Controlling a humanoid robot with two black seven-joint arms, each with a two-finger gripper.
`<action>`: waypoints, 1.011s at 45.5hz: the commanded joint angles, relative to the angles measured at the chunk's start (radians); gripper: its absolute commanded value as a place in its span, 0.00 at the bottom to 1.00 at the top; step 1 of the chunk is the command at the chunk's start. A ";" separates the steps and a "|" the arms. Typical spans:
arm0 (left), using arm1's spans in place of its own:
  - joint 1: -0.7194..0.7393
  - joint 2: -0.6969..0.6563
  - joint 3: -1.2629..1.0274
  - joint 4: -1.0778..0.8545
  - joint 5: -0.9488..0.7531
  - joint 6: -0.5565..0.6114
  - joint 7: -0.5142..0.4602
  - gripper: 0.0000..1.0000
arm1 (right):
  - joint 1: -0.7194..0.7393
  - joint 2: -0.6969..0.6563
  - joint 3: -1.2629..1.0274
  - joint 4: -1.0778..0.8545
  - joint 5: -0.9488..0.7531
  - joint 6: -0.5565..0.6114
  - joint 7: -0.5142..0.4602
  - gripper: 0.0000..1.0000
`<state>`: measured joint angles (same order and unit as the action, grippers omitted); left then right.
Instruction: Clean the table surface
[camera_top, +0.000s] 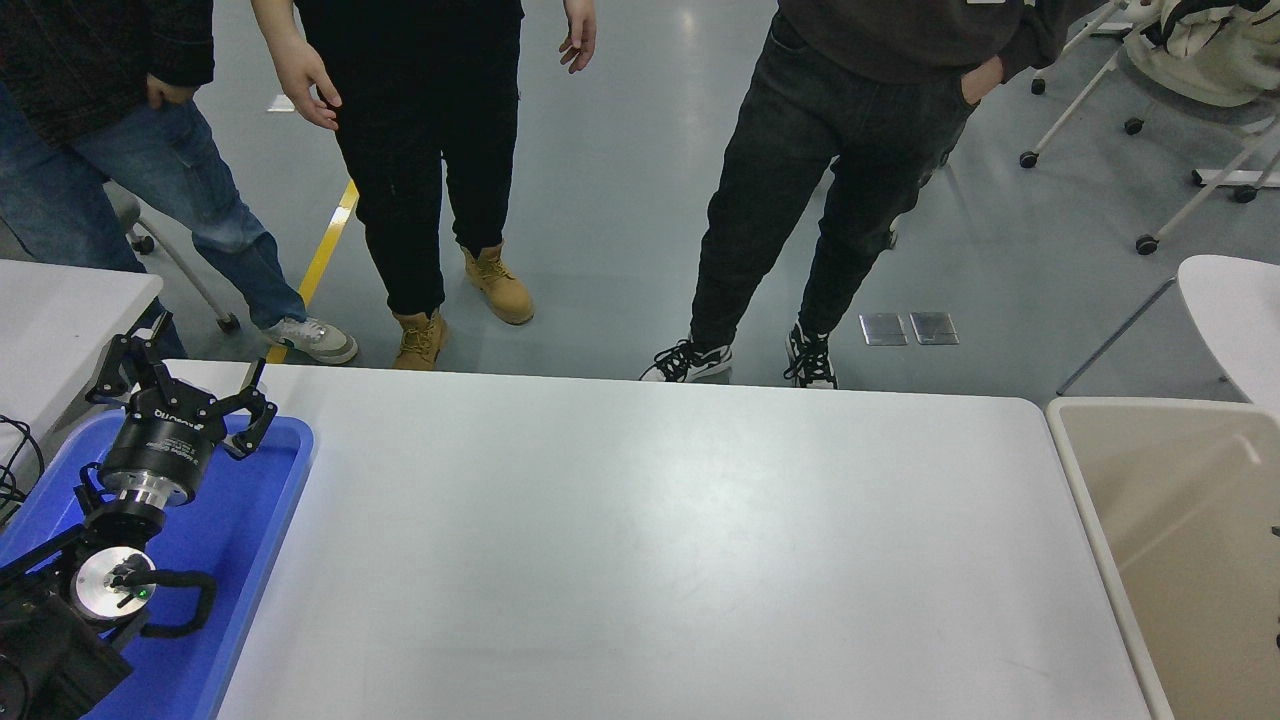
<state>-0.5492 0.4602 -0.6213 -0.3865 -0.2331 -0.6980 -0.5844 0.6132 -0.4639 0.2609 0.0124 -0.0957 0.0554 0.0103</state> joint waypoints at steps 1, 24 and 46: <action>0.000 0.000 0.000 0.000 0.000 0.000 0.000 1.00 | 0.014 -0.001 0.125 0.003 0.057 0.004 0.004 0.99; 0.000 0.000 0.000 0.000 0.000 0.000 0.000 1.00 | 0.186 -0.065 0.325 0.006 0.074 0.305 0.028 0.99; 0.000 0.000 0.000 0.000 0.000 0.000 0.000 1.00 | 0.295 -0.050 0.328 0.008 0.074 0.451 0.056 0.99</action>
<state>-0.5492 0.4602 -0.6213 -0.3866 -0.2332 -0.6980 -0.5845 0.8610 -0.5402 0.5776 0.0194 -0.0223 0.4599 0.0418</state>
